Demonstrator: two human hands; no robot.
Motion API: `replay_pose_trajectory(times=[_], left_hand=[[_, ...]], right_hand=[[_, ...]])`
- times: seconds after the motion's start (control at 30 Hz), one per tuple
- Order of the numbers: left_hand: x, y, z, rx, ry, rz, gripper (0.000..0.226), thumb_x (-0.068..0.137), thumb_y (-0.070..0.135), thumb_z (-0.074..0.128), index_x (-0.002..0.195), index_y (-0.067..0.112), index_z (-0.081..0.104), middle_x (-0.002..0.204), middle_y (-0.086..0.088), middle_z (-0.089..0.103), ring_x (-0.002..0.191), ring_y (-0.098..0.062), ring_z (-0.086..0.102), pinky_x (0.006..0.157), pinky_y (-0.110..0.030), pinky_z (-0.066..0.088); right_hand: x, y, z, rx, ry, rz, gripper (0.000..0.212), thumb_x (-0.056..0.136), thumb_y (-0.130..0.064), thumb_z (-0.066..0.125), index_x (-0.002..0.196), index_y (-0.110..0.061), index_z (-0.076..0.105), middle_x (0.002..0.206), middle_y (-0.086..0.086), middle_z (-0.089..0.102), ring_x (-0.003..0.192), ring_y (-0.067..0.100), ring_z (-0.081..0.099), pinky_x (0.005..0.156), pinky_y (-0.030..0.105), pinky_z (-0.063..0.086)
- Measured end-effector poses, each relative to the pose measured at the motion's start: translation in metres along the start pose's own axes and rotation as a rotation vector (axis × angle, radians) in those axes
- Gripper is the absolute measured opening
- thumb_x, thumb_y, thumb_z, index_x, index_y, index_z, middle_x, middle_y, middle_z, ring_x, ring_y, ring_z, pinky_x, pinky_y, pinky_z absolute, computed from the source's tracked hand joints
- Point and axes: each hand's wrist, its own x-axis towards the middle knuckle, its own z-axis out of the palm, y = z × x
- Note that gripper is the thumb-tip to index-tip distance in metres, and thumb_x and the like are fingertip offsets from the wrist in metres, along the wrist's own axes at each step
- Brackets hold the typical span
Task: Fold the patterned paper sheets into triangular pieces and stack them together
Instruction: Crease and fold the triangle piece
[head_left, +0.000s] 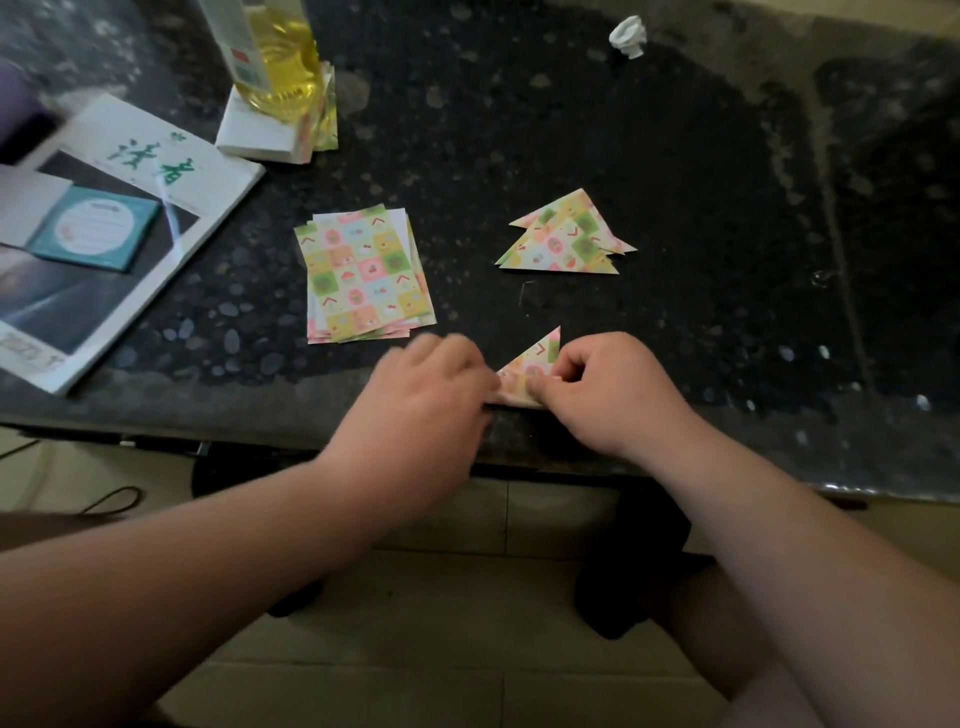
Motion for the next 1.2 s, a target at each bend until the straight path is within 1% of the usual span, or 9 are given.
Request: replay_pose_trajectory(times=[0.07,0.13,0.2,0.3,0.57,0.67,0.73,0.93,1.2], left_hand=[[-0.020,0.016,0.009,0.088,-0.062,0.111,0.059,0.076,0.038,0.075,0.125,0.007,0.067,0.128,-0.011,0.063,0.115,-0.034,0.059,0.094,-0.048,0.056],[-0.040,0.030,0.020,0.164,-0.132,0.161,0.085,0.077,0.056,0.066,0.139,-0.002,0.059,0.146,-0.020,0.055,0.137,-0.036,0.050,0.111,-0.048,0.046],[-0.050,0.035,0.029,0.218,-0.166,0.172,0.095,0.083,0.066,0.057,0.147,-0.004,0.048,0.156,-0.025,0.041,0.149,-0.039,0.035,0.118,-0.052,0.036],[-0.048,0.032,0.032,0.252,-0.194,0.146,0.098,0.086,0.068,0.057,0.151,-0.005,0.041,0.160,-0.029,0.030,0.151,-0.043,0.026,0.119,-0.057,0.032],[-0.041,0.032,0.021,0.275,-0.249,0.090,0.098,0.086,0.066,0.060,0.156,0.003,0.033,0.163,-0.030,0.023,0.152,-0.046,0.022,0.122,-0.058,0.023],[-0.040,0.034,0.019,0.269,-0.231,0.102,0.096,0.097,0.065,0.044,0.162,0.009,0.003,0.168,-0.026,-0.007,0.155,-0.044,-0.005,0.125,-0.055,0.005],[-0.040,0.036,0.016,0.247,-0.227,0.105,0.094,0.099,0.065,0.039,0.162,0.013,-0.008,0.167,-0.023,-0.016,0.155,-0.042,-0.012,0.125,-0.054,0.003],[-0.040,0.037,0.017,0.231,-0.257,0.100,0.090,0.100,0.064,0.037,0.162,0.017,-0.010,0.166,-0.025,-0.017,0.155,-0.044,-0.011,0.123,-0.056,0.007],[-0.041,0.037,0.017,0.230,-0.291,0.104,0.091,0.101,0.065,0.035,0.160,0.019,-0.016,0.165,-0.025,-0.022,0.154,-0.044,-0.016,0.123,-0.055,0.005]], right_hand=[[0.000,0.000,0.002,-0.005,0.026,-0.008,0.032,0.090,-0.034,0.074,0.067,-0.013,0.066,0.067,0.002,0.065,0.066,0.017,0.060,0.057,0.031,0.045],[0.001,0.000,0.003,-0.007,0.051,-0.015,0.030,0.090,-0.032,0.073,0.067,-0.013,0.066,0.066,0.001,0.064,0.066,0.017,0.060,0.061,0.034,0.048],[0.001,-0.002,0.004,-0.022,0.068,-0.022,0.029,0.090,-0.033,0.071,0.068,-0.014,0.066,0.068,-0.001,0.064,0.067,0.015,0.060,0.064,0.037,0.051],[0.000,-0.004,0.005,-0.029,0.089,-0.024,0.028,0.090,-0.033,0.071,0.068,-0.015,0.065,0.069,-0.002,0.064,0.068,0.014,0.059,0.065,0.039,0.053],[0.002,-0.006,0.006,-0.050,0.079,-0.005,0.032,0.090,-0.035,0.071,0.065,-0.018,0.060,0.067,-0.004,0.061,0.069,0.017,0.059,0.062,0.036,0.050],[0.002,-0.007,0.005,-0.060,0.073,0.002,0.031,0.090,-0.035,0.071,0.066,-0.018,0.060,0.068,-0.004,0.061,0.068,0.016,0.059,0.062,0.035,0.050],[0.003,-0.007,0.006,-0.062,0.072,0.004,0.032,0.090,-0.035,0.071,0.066,-0.018,0.059,0.067,-0.004,0.061,0.067,0.016,0.058,0.061,0.035,0.049],[0.002,-0.010,0.006,-0.071,0.062,0.024,0.032,0.092,-0.035,0.070,0.066,-0.020,0.058,0.068,-0.003,0.060,0.067,0.014,0.057,0.056,0.030,0.038],[0.003,-0.013,0.005,-0.093,0.036,0.030,0.030,0.091,-0.035,0.069,0.068,-0.021,0.058,0.072,-0.003,0.061,0.069,0.014,0.057,0.056,0.030,0.038]])
